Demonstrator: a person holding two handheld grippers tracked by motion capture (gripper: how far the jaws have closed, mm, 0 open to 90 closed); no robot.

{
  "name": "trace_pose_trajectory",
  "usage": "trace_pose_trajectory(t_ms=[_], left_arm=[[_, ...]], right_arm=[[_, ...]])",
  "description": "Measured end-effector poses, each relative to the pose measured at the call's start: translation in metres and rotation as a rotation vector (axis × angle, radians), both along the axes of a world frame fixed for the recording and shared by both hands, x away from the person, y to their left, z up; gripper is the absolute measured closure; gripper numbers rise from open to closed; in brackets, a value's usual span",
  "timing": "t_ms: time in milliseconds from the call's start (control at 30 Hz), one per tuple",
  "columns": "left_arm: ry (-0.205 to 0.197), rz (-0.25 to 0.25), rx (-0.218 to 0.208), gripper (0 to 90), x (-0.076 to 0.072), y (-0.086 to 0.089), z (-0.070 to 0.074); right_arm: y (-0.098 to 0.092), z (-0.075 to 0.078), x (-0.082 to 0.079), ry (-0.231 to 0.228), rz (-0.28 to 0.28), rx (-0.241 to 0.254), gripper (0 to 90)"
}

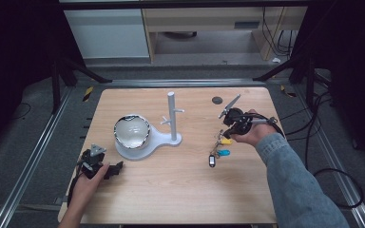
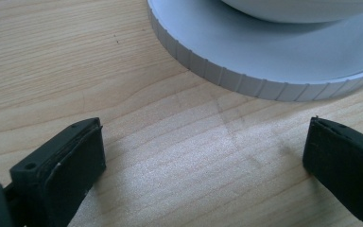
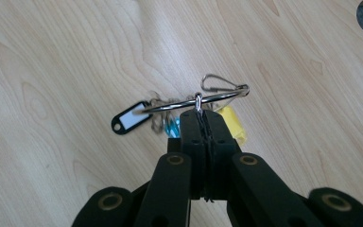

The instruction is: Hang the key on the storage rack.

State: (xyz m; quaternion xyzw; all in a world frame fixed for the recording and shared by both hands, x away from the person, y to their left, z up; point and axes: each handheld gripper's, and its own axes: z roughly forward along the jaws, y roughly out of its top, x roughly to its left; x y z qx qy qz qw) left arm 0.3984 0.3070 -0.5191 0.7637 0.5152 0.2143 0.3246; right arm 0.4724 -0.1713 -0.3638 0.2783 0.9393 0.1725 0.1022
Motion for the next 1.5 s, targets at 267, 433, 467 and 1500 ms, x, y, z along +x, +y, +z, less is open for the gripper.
trace_pose_trajectory(t_ms=[267, 433, 467, 1500], left_arm=[[0.000, -0.010, -0.002, 0.0, -0.001, 0.001, 0.000], [0.001, -0.013, 0.000, 0.0, 0.000, 0.001, 0.000], [0.001, -0.013, 0.000, 0.0, 0.000, 0.001, 0.000], [0.000, -0.014, 0.001, 0.0, 0.000, 0.001, 0.000]], right_arm=[[0.008, 0.005, 0.004, 0.011, -0.028, -0.026, 88.7], [0.017, 0.018, 0.006, -0.015, -0.031, -0.050, 88.7], [0.017, 0.018, 0.006, -0.015, -0.031, -0.050, 88.7], [0.055, 0.051, 0.023, -0.028, 0.006, -0.063, 88.8]])
